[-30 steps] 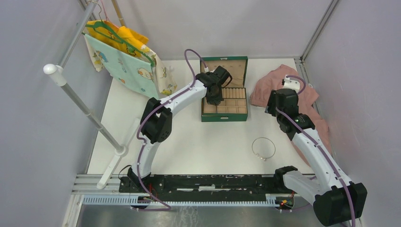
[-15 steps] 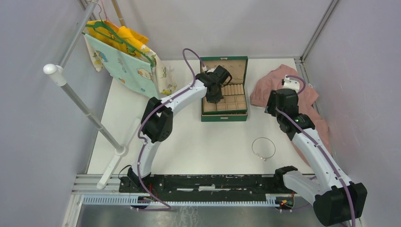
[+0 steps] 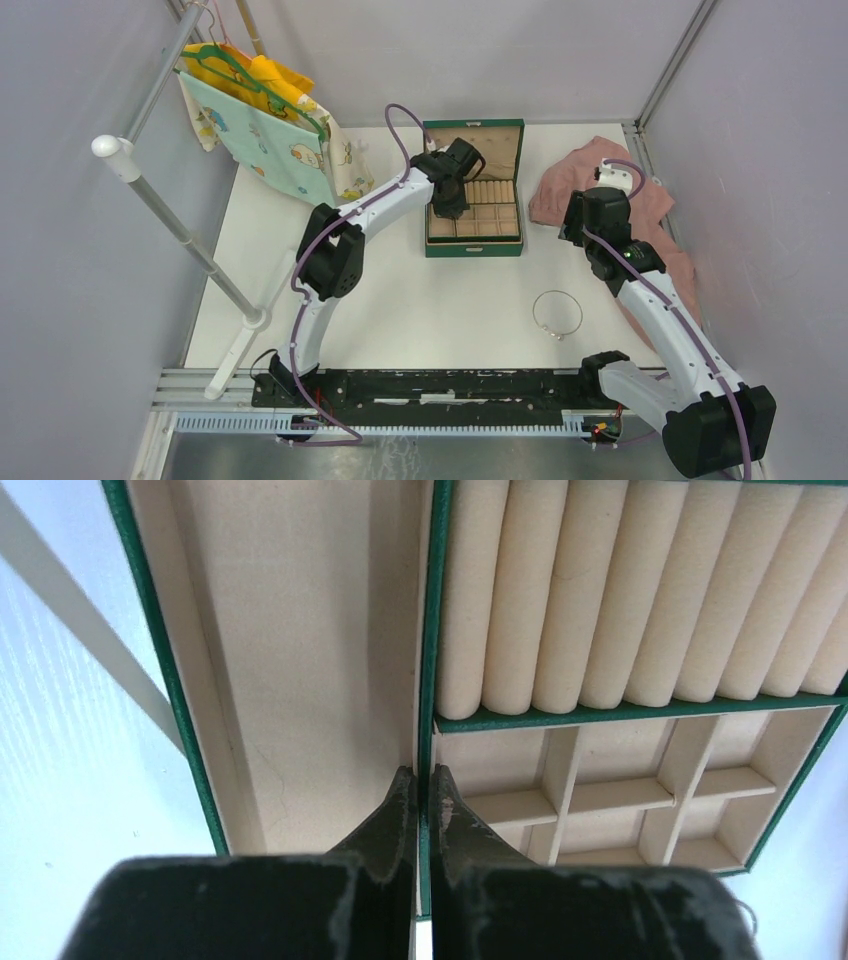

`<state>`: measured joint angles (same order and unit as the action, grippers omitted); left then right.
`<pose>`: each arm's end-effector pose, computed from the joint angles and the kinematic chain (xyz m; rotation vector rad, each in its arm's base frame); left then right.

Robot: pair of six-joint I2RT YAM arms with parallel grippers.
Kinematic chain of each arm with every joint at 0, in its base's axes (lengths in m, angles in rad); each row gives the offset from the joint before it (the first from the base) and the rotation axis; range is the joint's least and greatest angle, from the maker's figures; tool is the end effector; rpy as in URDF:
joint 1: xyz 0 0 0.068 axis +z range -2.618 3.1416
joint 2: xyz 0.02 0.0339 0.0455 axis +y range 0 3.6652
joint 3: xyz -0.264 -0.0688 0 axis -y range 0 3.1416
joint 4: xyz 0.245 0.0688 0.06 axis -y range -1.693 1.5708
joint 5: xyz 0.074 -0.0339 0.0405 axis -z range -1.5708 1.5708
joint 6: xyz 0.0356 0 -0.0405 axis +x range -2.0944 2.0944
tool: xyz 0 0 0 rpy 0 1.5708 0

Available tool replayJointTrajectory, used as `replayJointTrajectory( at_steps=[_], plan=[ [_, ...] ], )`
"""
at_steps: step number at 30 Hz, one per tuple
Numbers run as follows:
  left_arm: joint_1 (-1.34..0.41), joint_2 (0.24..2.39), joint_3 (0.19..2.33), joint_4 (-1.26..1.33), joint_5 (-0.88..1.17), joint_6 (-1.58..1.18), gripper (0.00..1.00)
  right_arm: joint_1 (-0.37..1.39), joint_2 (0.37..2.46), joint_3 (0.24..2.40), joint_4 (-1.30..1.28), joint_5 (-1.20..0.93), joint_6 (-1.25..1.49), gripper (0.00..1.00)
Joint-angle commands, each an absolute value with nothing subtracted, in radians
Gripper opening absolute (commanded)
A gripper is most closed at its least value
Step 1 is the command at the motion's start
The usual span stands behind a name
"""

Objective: Organize the mixed jewelry

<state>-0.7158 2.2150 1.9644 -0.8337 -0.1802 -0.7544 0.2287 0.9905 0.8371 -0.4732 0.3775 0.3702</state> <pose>0.3677 -0.3113 0.2256 -0.1106 2.6487 -0.2635 0.2107 0.0356 0.2933 0.3591 2.1179 -0.0682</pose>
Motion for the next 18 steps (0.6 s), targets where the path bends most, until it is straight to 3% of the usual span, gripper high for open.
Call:
replayJointTrajectory(
  at_steps=[1, 9, 18],
  plan=[
    [-0.736, 2.173, 1.92, -0.828, -0.177, -0.669, 0.02, 0.226, 0.996, 0.839, -0.45, 0.376, 0.376, 0.61],
    [-0.737, 2.161, 1.894, -0.84, -0.155, -0.638, 0.02, 0.226, 1.003, 0.837, -0.443, 0.363, 0.383, 0.61],
    [-0.731, 2.187, 2.009, -0.933, -0.105, -0.656, 0.02, 0.226, 0.999, 0.835, -0.444, 0.357, 0.392, 0.62]
  ],
)
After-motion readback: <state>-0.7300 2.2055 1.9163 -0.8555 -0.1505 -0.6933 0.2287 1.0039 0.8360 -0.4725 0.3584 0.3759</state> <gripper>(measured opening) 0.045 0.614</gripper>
